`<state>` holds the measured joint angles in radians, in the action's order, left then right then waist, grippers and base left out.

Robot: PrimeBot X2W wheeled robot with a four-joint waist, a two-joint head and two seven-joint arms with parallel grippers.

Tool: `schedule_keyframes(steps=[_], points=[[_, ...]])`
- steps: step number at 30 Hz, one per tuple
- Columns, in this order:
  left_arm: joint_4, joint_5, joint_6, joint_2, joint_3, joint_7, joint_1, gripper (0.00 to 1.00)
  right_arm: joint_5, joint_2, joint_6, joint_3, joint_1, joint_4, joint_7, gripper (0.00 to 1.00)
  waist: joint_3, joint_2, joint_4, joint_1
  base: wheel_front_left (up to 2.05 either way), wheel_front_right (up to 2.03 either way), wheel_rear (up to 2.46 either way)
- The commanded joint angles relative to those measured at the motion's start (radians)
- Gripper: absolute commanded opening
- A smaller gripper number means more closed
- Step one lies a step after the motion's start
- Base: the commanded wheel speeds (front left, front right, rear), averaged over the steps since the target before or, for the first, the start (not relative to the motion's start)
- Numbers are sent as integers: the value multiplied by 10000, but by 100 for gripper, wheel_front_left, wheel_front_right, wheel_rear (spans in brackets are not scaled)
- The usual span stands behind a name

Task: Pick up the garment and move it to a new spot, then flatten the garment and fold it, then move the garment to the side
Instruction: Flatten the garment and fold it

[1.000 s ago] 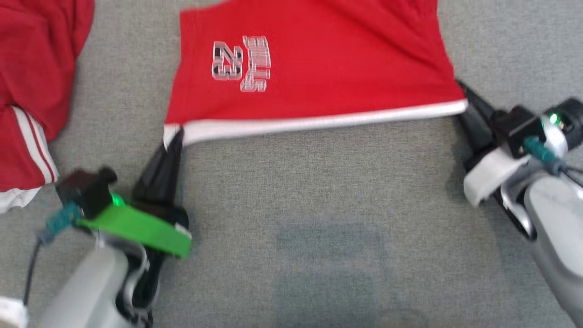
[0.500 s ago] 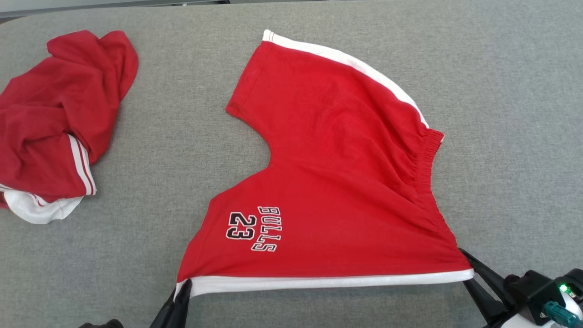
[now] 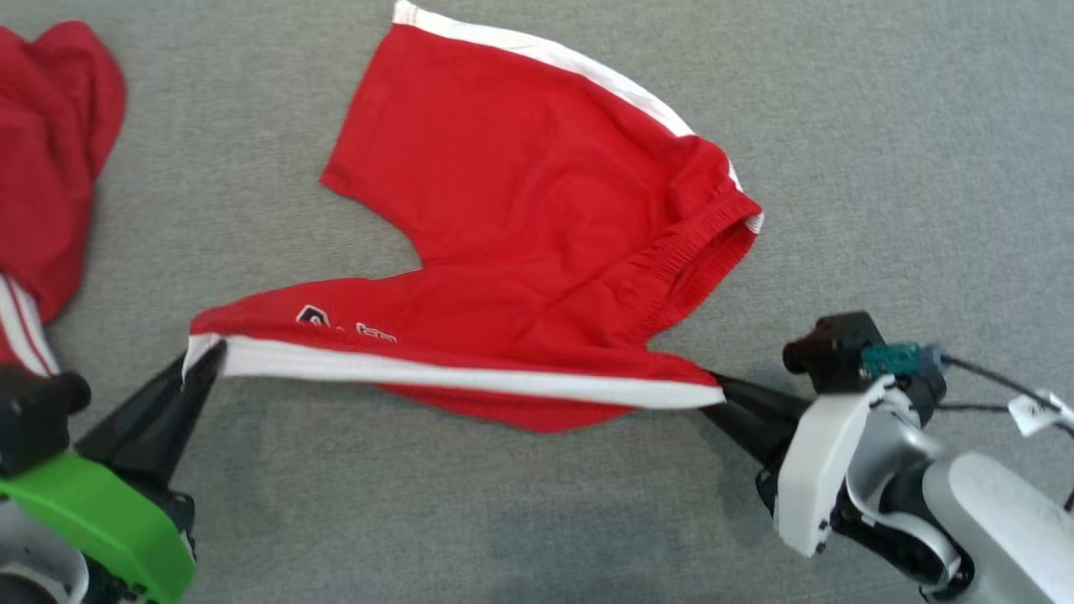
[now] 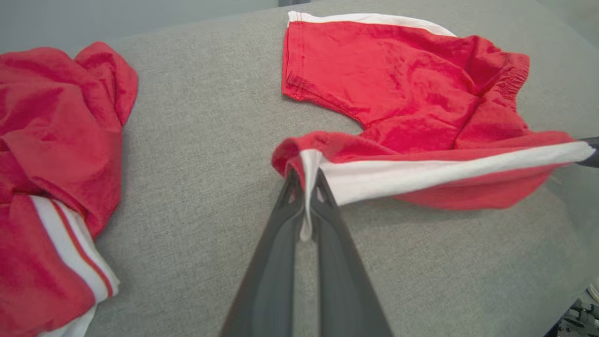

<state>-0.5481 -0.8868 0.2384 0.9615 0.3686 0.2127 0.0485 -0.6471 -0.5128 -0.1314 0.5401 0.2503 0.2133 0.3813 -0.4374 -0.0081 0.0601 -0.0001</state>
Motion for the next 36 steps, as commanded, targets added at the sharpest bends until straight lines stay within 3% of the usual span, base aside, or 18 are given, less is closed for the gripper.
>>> schedule_keyframes(steps=[1,3,7,11,16,21,27,36], points=[[-39,-85,-176,296,-15,536,635,0,-465,6,14,176,554,-264,207,0,-1038,81,1106,1,0,0,0],[-84,-162,-446,568,22,1367,1567,0,-1147,47,12,364,1173,-556,463,0,-1099,81,1230,1,0,0,0],[80,-508,-839,475,205,2888,3469,0,-2516,-254,12,405,1861,-538,1116,0,-1199,81,1456,1,0,0,0],[350,-808,-963,257,431,4124,4976,0,-3460,-822,11,317,1967,207,2071,0,-1369,81,1793,1,0,0,0],[538,-832,-1050,133,548,4900,6088,0,-4360,-959,7,-136,1794,1058,2794,0,-1502,81,2067,1,0,0,0],[671,-670,-1219,75,732,5719,7263,0,-4915,-625,7,-803,1945,1382,3371,0,-1619,81,2178,1,0,0,0],[1451,-102,-1665,-308,1425,6925,8979,0,-5159,-6,6,-1353,2375,900,4162,0,-1953,81,2088,1,0,0,0],[4029,817,-2432,-1953,2515,7831,11724,0,-4815,1248,6,-1792,3707,-284,5018,0,-2634,81,2165,1,0,0,0]])
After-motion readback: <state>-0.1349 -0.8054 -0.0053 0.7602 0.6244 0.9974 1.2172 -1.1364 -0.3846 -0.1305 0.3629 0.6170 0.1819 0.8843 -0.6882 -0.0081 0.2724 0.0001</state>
